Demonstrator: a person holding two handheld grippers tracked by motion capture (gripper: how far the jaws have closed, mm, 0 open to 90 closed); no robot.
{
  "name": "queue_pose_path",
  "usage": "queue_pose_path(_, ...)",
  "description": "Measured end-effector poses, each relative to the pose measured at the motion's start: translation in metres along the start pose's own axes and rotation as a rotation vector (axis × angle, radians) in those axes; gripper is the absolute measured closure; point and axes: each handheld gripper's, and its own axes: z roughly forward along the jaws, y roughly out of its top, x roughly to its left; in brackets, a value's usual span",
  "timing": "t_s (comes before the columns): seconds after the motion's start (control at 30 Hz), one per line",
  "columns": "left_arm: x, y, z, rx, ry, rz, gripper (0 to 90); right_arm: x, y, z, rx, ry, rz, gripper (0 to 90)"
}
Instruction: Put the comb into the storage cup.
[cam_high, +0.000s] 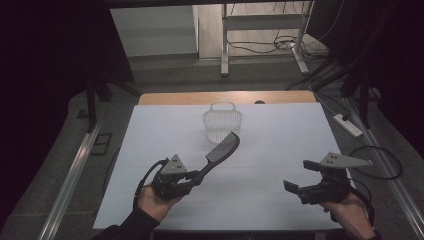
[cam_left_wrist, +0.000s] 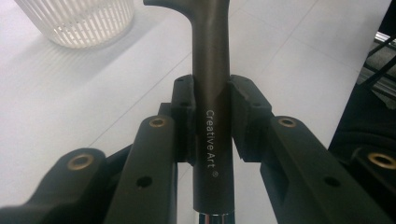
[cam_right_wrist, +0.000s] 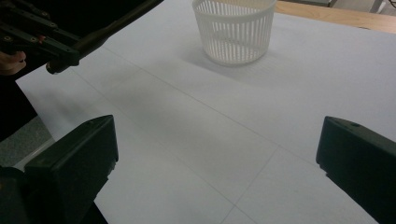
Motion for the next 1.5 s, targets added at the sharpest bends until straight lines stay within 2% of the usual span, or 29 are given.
queue_pose_path(0.3,-0.003,0.004,0.007,-0.004,-0.007,0.011,72.6,-0.001,0.008,0.011,0.023,0.006,-0.004,0.0)
queue_pose_path(0.4,-0.003,0.003,0.008,-0.007,-0.01,0.003,72.6,-0.001,0.011,0.016,0.035,0.011,-0.013,0.0)
queue_pose_path(0.5,-0.003,0.003,0.009,-0.012,-0.01,-0.002,72.6,-0.002,0.015,0.021,0.029,0.04,0.018,0.0)
queue_pose_path(0.63,-0.003,0.004,0.01,-0.018,-0.012,-0.001,72.6,-0.001,0.018,0.029,0.042,0.055,0.018,0.0)
queue_pose_path(0.87,-0.004,0.004,0.013,-0.027,-0.011,-0.003,72.6,0.003,0.023,0.042,0.072,0.08,0.017,0.0)
queue_pose_path(1.13,-0.004,0.006,0.017,-0.038,-0.006,0.002,72.6,0.009,0.034,0.058,0.082,0.112,0.012,0.0)
queue_pose_path(1.5,-0.008,0.008,0.02,-0.047,0.001,0.027,72.6,0.016,0.049,0.079,0.106,0.133,0.01,0.0)
